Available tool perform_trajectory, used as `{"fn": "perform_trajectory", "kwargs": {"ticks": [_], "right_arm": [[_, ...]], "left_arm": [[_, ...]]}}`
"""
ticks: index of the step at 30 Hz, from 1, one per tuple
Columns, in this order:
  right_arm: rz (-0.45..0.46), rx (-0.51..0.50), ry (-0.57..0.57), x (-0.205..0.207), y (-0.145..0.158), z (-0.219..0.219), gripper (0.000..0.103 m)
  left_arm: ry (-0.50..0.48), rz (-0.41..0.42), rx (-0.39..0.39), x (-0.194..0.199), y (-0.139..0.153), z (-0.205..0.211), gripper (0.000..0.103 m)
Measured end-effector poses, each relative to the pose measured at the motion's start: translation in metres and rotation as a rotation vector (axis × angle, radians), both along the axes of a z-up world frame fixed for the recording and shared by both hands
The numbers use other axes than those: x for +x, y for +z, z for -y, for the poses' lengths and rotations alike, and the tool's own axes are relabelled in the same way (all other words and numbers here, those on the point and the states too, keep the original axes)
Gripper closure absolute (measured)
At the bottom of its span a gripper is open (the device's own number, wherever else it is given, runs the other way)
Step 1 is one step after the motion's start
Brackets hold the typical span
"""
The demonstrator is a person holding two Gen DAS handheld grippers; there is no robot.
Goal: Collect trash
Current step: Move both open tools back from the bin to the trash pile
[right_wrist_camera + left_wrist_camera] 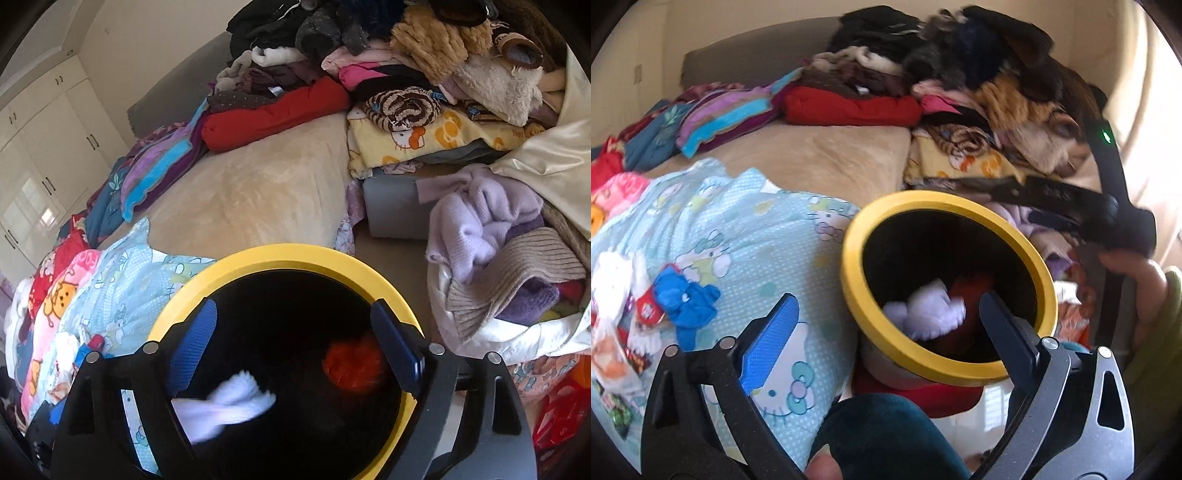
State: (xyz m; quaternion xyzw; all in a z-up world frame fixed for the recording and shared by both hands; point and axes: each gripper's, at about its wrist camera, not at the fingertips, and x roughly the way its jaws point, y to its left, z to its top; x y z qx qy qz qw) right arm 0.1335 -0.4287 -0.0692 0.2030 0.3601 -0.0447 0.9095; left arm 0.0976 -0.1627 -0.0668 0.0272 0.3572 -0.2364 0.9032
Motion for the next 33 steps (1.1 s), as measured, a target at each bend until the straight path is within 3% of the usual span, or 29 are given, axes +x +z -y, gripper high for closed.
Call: {"fn": "perform_trajectory", "kwargs": {"ticks": [9, 20, 33], "right_arm": [[0.069, -0.048, 0.08, -0.004, 0.018, -0.037, 0.016], [0.156, -0.088, 0.242, -0.013, 0.044, -0.103, 0.013], [0.197, -0.111, 0.345, -0.024, 0.052, -0.148, 0.012]], "left_arm": [[0.135, 0.049, -0.021, 0.001, 0.014, -0.036, 0.011], [0.217, 0.117, -0.047, -0.004, 0.034, -0.072, 0.011], [0.321, 0.163, -0.065, -0.005, 0.049, -0.116, 0.011]]}}
